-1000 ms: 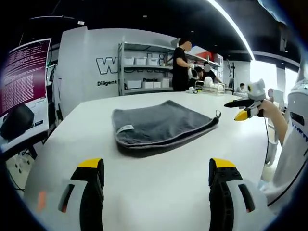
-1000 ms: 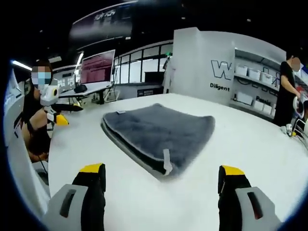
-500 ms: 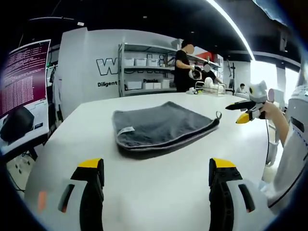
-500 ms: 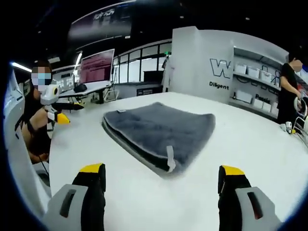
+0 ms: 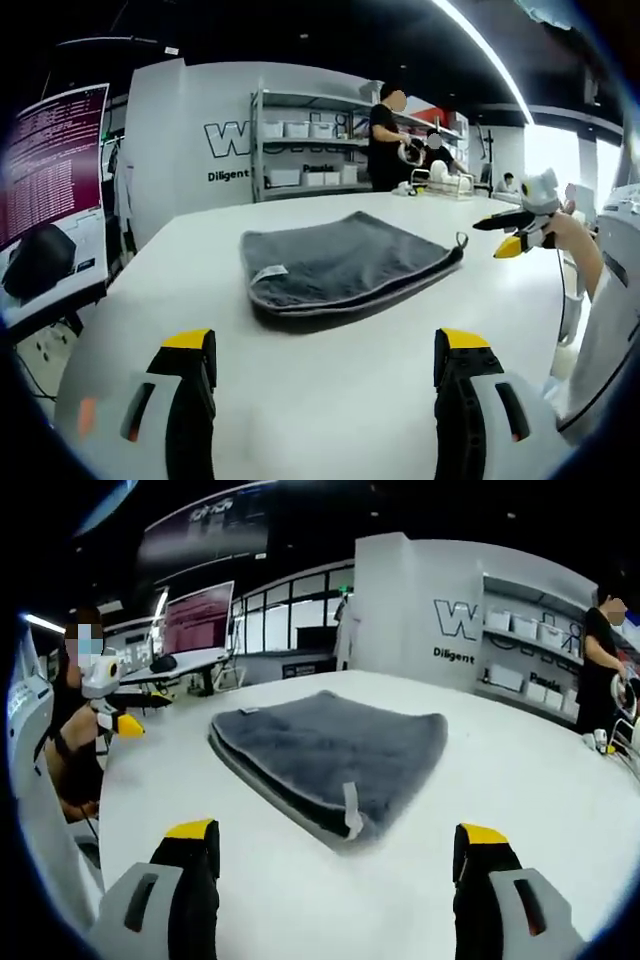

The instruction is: Open the folded towel by lifting each exposed corner and separating the folded layers until the towel lies flat within the target outline without major curled edges

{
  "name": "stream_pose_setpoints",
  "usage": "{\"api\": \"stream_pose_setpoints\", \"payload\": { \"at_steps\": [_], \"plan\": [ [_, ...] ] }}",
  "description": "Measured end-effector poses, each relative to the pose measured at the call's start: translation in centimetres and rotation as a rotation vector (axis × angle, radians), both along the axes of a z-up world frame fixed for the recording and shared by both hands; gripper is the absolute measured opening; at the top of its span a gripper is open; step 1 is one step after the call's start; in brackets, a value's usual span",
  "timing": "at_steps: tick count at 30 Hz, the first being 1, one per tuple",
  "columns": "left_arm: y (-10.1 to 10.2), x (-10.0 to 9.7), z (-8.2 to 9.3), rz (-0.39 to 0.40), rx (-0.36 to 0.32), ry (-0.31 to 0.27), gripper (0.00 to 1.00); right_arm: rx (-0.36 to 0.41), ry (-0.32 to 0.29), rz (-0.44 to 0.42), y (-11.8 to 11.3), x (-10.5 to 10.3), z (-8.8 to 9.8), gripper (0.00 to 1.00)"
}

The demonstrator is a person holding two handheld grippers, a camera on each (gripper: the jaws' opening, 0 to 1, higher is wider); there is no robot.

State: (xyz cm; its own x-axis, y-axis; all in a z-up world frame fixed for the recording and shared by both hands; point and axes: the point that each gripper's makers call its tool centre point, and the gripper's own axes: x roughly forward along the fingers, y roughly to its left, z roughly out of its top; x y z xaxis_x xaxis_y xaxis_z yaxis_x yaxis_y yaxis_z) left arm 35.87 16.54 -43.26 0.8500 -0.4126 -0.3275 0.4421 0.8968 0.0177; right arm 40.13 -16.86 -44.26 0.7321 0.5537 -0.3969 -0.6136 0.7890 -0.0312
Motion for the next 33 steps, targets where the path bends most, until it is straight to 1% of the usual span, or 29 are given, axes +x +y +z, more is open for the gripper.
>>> {"api": "stream_pose_setpoints", "payload": {
  "at_steps": [7, 14, 18, 23, 33],
  "plan": [
    [0.1, -0.1, -0.2, 0.004, -0.004, 0.002, 0.89, -0.002, 0.009, 0.015, 0.4, -0.2, -0.3, 0.99],
    [0.3, -0.1, -0.2, 0.011, -0.007, 0.002, 0.89, -0.001, 0.001, 0.015, 0.6, -0.1, -0.1, 0.99],
    [0.4, -0.2, -0.4, 0.013, 0.000, 0.010, 0.89, -0.014, -0.001, 0.011, 0.6, 0.0, -0.1, 0.99],
    [0.4, -0.3, -0.4, 0.013, -0.010, 0.009, 0.89, -0.021, -0.002, 0.003, 0.5, 0.0, 0.0, 0.99],
    [0.3, -1.0, -0.5, -0.005, -0.001, 0.019, 0.89, -0.026, -0.006, 0.012, 1.5, -0.5, 0.3, 0.99]
  ]
}}
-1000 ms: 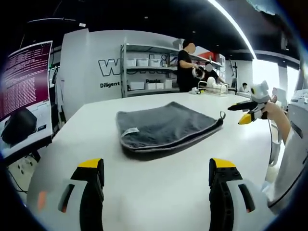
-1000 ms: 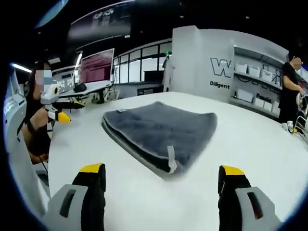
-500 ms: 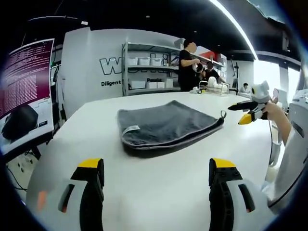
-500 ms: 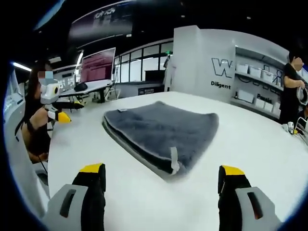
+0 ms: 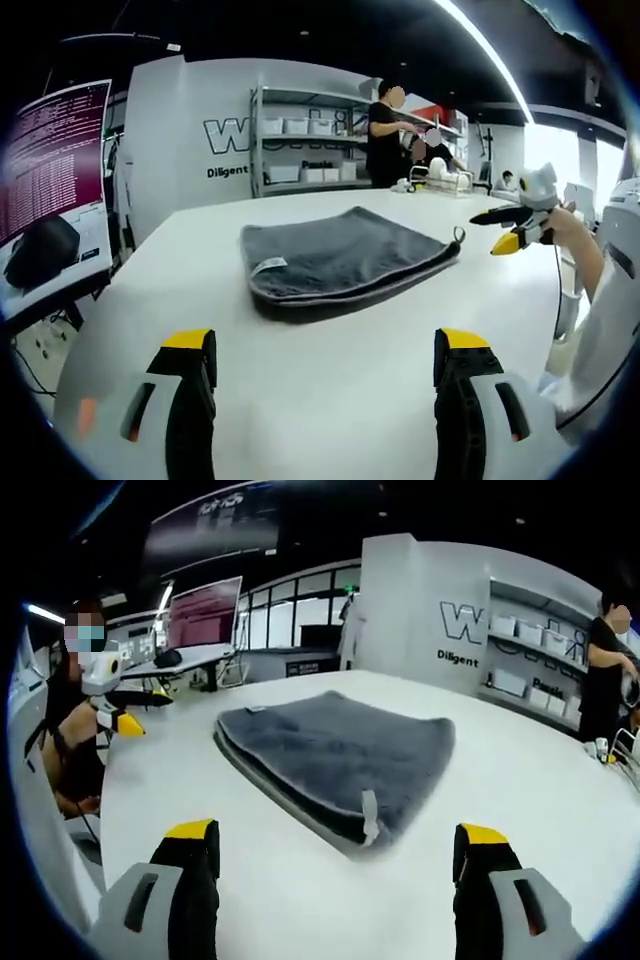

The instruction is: Open the folded towel by lifting each exposed corner and separating the folded layers until the towel lies flat within the target outline without major curled edges

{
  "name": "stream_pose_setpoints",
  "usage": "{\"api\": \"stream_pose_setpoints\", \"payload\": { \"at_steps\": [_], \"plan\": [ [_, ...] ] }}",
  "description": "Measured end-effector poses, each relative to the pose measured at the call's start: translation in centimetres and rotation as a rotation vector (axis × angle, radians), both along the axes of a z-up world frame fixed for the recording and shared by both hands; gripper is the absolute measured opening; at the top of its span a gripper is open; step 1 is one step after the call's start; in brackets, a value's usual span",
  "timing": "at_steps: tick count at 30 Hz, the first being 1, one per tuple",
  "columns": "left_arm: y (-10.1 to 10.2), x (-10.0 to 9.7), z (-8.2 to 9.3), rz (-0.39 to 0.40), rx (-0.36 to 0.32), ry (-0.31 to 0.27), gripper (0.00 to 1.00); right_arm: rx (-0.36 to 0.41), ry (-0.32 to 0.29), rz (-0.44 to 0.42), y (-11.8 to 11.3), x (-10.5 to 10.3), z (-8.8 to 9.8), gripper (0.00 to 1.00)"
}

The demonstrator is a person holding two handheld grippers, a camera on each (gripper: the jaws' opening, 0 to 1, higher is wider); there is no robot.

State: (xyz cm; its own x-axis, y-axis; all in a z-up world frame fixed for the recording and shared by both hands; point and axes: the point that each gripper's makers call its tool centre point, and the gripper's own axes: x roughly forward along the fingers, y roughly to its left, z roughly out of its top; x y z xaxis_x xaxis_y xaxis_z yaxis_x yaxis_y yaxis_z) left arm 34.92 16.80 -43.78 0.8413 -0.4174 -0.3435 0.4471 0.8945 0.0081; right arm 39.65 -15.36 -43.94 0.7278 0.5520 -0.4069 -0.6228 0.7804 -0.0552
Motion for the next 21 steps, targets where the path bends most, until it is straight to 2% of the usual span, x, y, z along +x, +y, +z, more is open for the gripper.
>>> {"api": "stream_pose_setpoints", "payload": {
  "at_steps": [13, 21],
  "plan": [
    [0.9, -1.5, -0.7, -0.003, 0.018, 0.014, 0.88, -0.019, -0.005, 0.048, 3.6, -0.5, 0.3, 0.99],
    [2.0, -2.4, -0.7, 0.006, 0.016, 0.003, 0.88, -0.038, -0.017, 0.102, 7.4, -0.4, 0.5, 0.98]
  ]
}}
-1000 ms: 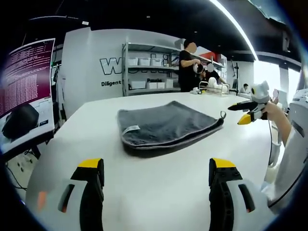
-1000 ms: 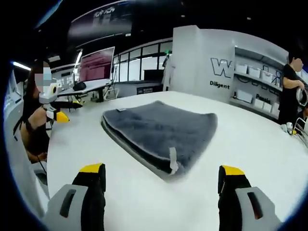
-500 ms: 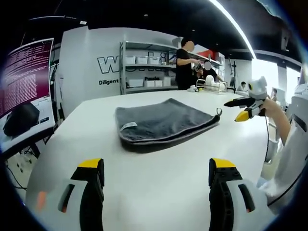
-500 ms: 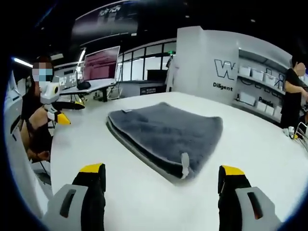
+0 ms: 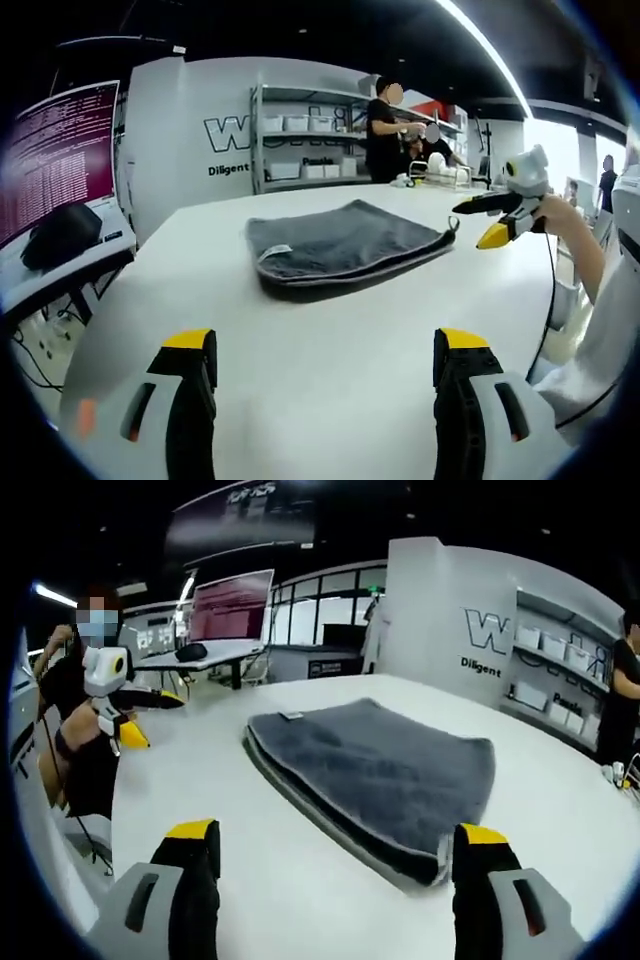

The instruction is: Open the folded towel by lifting each exposed corner and separating the folded layers until the towel lies flat within the target outline without major curled edges

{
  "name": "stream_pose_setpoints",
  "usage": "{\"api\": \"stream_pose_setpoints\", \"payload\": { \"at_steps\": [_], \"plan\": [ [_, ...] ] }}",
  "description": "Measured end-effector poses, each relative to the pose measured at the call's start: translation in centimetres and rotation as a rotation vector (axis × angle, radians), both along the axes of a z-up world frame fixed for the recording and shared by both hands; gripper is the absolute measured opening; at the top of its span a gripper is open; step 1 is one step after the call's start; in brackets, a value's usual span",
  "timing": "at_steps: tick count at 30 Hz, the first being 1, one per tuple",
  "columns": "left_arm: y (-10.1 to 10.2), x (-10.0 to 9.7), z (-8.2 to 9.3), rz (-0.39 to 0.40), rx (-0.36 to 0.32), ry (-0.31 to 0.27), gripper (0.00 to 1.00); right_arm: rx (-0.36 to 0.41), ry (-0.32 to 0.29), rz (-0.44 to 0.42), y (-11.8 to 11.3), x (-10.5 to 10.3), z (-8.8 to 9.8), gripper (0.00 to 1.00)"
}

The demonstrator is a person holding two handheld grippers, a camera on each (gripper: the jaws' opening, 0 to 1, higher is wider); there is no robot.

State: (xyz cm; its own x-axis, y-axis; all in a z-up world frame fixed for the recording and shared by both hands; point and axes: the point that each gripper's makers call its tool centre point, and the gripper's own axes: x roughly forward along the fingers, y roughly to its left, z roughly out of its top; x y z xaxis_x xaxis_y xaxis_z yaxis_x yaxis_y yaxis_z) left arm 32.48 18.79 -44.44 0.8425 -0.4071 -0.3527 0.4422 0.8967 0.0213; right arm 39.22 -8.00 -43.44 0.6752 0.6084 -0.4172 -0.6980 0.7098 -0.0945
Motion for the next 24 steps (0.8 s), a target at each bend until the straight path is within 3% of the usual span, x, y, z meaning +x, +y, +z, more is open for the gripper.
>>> {"api": "stream_pose_setpoints", "payload": {
  "at_steps": [14, 24],
  "plan": [
    [0.8, -1.1, -0.6, -0.021, -0.018, -0.005, 0.88, -0.034, -0.028, 0.125, 8.2, 1.3, 1.2, 0.92],
    [1.3, -1.5, -1.4, -0.044, 0.000, 0.000, 0.88, -0.075, -0.026, 0.181, 12.7, 2.1, 1.0, 0.88]
  ]
}}
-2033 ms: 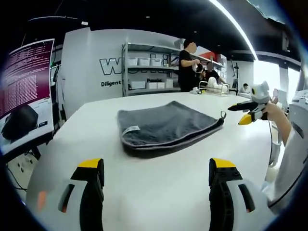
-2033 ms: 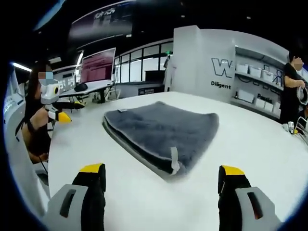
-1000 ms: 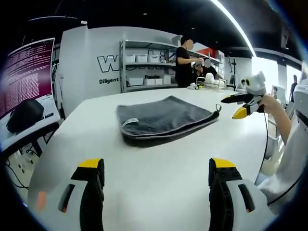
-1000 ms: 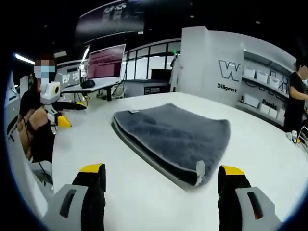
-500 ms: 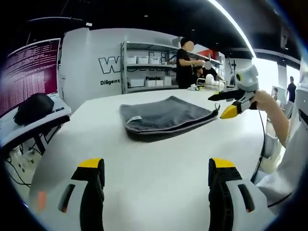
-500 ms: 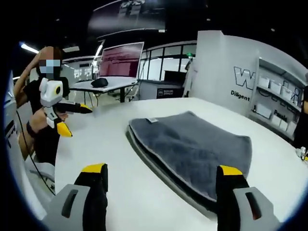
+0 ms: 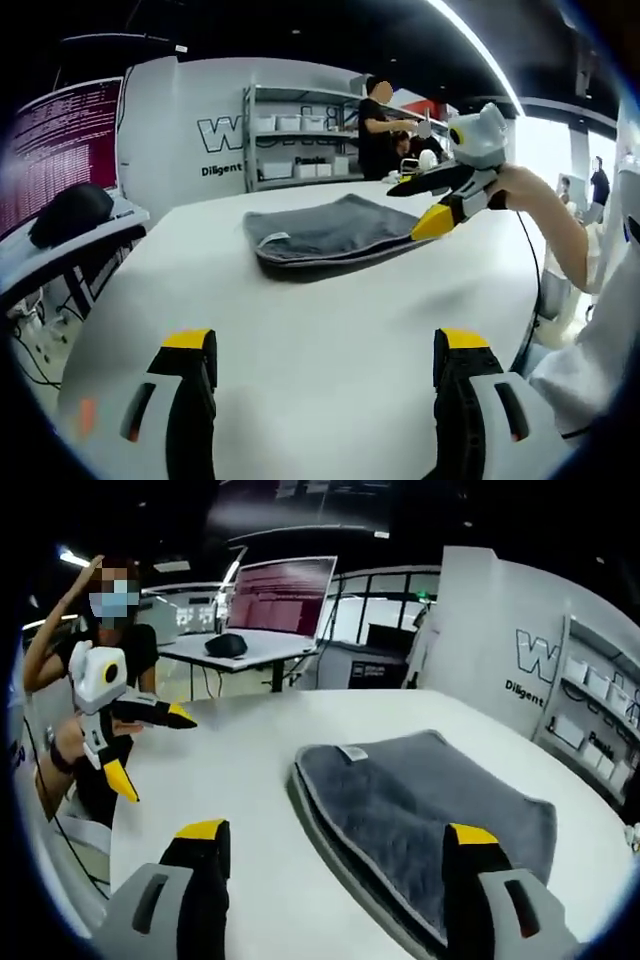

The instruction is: Open the folded towel by lifting each exposed corner and separating the folded layers until the towel lies flat within the target outline without major curled edges

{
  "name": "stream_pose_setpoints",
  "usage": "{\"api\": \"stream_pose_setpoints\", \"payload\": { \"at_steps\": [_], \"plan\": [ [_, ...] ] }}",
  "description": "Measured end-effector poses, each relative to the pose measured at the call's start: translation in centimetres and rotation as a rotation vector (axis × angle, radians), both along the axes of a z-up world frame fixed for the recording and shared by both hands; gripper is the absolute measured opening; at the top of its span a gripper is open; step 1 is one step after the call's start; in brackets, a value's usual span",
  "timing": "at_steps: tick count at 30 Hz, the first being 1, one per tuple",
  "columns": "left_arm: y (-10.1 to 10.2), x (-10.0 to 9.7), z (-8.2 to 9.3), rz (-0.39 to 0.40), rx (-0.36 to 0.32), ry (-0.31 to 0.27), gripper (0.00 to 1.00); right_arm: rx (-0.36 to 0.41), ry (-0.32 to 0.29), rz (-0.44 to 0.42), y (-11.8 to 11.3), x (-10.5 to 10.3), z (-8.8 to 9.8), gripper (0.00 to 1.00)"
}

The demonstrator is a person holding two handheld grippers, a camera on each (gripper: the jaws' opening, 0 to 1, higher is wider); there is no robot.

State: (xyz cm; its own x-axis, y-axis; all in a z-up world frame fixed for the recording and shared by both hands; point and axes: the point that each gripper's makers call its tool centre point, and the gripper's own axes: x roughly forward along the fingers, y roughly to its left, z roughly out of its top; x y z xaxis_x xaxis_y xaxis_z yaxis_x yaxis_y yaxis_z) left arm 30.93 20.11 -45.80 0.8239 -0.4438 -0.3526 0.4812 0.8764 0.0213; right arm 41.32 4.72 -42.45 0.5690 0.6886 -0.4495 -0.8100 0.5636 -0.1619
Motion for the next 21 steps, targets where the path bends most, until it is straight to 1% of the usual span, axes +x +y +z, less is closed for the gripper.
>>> {"api": "stream_pose_setpoints", "payload": {
  "at_steps": [8, 14, 16, 21],
  "plan": [
    [-0.2, -0.1, 0.2, -0.018, -0.031, -0.012, 0.88, -0.081, -0.003, 0.079, 3.7, 0.6, -0.6, 0.77],
    [-0.5, -0.3, 0.3, -0.037, -0.046, -0.021, 0.89, -0.131, 0.010, 0.137, 6.6, 1.2, -1.4, 0.71],
    [-0.5, -0.4, 0.2, -0.043, -0.045, -0.021, 0.90, -0.153, 0.016, 0.150, 7.5, 1.3, -1.6, 0.65],
    [-0.5, -0.6, 0.2, -0.052, -0.043, -0.024, 0.92, -0.180, 0.003, 0.168, 9.5, 2.1, -1.8, 0.63]
  ]
}}
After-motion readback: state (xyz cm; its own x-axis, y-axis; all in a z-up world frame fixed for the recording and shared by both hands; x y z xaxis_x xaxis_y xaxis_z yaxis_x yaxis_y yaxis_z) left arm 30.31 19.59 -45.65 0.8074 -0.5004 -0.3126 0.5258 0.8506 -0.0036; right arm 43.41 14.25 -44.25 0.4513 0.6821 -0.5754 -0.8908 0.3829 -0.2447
